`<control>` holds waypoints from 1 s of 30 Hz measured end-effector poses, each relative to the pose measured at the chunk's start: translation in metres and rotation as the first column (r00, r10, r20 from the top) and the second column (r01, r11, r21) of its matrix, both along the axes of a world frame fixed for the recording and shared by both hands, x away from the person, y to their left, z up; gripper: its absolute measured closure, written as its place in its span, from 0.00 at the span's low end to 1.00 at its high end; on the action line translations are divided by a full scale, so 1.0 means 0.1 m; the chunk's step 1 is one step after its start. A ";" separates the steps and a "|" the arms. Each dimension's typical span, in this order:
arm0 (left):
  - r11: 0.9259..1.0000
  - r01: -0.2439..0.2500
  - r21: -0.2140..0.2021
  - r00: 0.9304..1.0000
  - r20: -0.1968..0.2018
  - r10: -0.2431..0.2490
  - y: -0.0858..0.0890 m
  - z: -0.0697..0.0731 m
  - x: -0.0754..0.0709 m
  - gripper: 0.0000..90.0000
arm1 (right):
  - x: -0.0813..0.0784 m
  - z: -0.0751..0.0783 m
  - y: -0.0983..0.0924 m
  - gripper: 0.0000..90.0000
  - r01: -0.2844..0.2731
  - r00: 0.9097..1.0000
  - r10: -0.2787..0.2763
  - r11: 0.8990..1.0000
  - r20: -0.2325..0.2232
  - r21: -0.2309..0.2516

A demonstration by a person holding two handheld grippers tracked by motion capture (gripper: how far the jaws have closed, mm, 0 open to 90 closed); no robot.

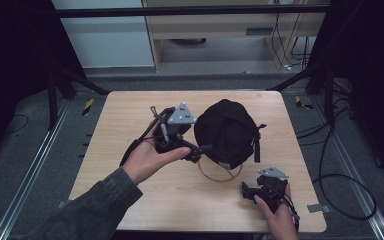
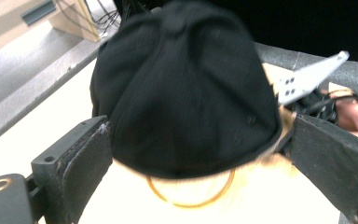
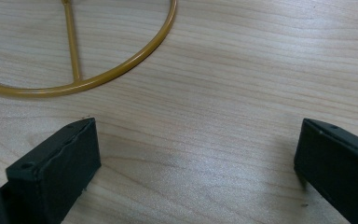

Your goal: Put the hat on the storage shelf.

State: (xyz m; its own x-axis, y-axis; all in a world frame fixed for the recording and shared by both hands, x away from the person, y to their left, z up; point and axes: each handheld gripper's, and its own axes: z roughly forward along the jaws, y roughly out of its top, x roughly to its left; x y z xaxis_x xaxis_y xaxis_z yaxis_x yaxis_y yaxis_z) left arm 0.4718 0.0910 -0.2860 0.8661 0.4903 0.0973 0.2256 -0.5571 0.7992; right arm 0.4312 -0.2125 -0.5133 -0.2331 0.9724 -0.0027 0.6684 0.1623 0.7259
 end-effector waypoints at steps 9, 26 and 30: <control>1.000 -0.030 -0.007 0.999 -0.036 0.029 0.27 -0.35 -0.08 0.06 | 0.00 0.00 0.00 0.00 0.002 1.000 -0.002 1.000 -0.001 0.003; 0.996 -0.076 0.043 0.993 -0.084 0.080 0.64 -1.25 -0.24 0.06 | 0.00 0.00 0.00 0.00 0.000 1.000 0.000 1.000 0.000 0.001; 0.995 -0.089 0.036 0.990 -0.109 0.093 0.75 -1.43 -0.23 0.06 | 0.00 0.00 0.00 0.00 0.000 1.000 0.000 1.000 0.000 0.001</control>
State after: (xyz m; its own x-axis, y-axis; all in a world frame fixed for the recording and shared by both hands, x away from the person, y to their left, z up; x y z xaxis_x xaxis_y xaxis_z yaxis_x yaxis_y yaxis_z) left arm 0.4493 0.1660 -0.4287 0.8244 0.5657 0.0196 0.3625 -0.5542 0.7493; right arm 0.4309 -0.2121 -0.5132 -0.2326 0.9726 -0.0018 0.6682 0.1612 0.7263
